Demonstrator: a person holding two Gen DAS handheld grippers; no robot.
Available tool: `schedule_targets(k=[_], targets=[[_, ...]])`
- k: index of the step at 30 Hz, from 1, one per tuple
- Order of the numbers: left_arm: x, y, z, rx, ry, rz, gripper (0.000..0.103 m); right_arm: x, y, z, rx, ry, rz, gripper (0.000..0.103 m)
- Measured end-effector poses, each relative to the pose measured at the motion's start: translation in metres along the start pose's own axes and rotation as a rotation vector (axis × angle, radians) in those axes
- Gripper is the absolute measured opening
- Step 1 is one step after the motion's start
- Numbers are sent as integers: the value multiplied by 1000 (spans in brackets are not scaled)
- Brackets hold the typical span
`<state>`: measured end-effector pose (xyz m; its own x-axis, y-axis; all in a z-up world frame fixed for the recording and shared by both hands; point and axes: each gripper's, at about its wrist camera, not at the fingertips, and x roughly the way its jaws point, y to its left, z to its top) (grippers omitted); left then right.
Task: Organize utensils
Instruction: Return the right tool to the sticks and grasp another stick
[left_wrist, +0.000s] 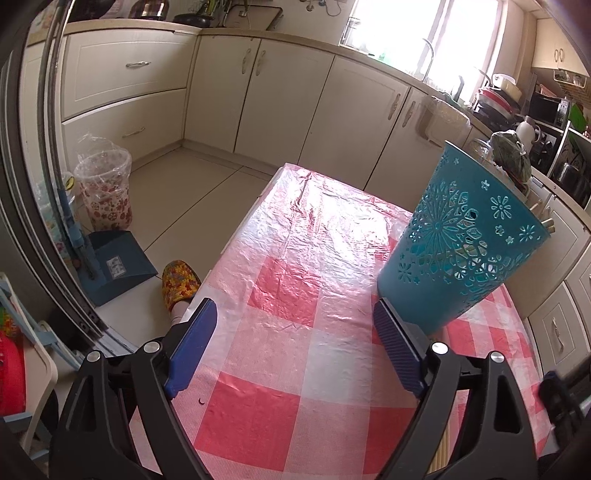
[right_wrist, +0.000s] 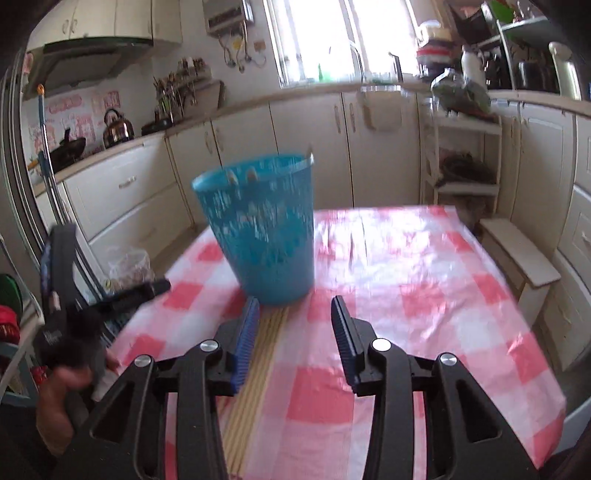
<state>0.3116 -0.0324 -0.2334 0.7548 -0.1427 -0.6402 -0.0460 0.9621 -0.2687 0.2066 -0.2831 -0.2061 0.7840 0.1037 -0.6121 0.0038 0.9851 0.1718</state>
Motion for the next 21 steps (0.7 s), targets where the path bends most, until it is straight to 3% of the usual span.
schedule_targets(k=[2,5,11,15,21], targets=[[-6,-4,0,23,-2,9,85,19,-1,-7,4,89,9,40],[-12,-8,-1,40,14,12,87,32,1,-10,2,138,17,40],[-17,-14,-7,77,48,17,89,47,7,-17,-20,181,6,39],[-15,-15,-11,93,70,18,89,57,8,-20,-23,223,-3,32],[-12,-15,-15,102,95,22,89,60,10,-16,-12,223,17,29]])
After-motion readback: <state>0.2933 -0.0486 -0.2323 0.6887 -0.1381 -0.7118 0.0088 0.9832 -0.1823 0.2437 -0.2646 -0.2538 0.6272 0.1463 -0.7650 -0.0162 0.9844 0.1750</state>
